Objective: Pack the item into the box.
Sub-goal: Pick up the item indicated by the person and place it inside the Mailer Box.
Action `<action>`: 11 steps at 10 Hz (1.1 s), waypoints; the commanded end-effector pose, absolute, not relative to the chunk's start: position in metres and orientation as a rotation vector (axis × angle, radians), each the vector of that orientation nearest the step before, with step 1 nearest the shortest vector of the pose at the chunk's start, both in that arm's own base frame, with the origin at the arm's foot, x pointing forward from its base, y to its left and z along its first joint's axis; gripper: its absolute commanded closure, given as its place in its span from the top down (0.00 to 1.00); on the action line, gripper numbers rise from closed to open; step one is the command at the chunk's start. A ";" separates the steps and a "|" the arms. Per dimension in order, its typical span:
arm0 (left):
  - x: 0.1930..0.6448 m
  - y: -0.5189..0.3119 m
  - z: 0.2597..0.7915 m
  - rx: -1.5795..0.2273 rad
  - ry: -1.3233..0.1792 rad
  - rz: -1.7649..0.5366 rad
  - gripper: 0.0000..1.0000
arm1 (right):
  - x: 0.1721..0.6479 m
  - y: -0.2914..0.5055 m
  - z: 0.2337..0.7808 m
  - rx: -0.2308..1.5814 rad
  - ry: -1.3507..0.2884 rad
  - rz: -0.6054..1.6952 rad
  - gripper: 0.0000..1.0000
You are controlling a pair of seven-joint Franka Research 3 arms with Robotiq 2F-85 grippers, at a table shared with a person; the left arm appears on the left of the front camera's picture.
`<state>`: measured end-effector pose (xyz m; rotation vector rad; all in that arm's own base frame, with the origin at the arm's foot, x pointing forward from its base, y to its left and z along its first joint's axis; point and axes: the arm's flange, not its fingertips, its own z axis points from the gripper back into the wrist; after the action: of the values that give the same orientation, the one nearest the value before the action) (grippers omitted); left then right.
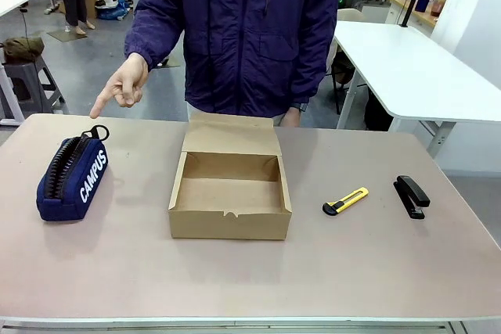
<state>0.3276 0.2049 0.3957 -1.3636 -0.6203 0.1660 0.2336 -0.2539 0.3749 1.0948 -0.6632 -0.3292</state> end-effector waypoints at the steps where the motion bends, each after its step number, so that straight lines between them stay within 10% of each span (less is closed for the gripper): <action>1: 0.328 0.207 0.397 -1.375 -0.647 0.145 1.00 | 0.235 -0.255 0.375 1.099 -0.695 -0.308 1.00; 4: 0.327 0.205 0.396 -1.363 -0.621 0.167 1.00 | 0.235 -0.255 0.375 1.099 -0.695 -0.308 1.00; 11: 0.357 0.091 0.462 -0.656 -0.466 -0.060 1.00 | 0.235 -0.255 0.375 1.099 -0.695 -0.308 1.00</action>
<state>0.3549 0.1240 0.4636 -0.7129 -0.5049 -0.0542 0.2324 -0.2535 0.3739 1.0922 -0.6594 -0.3237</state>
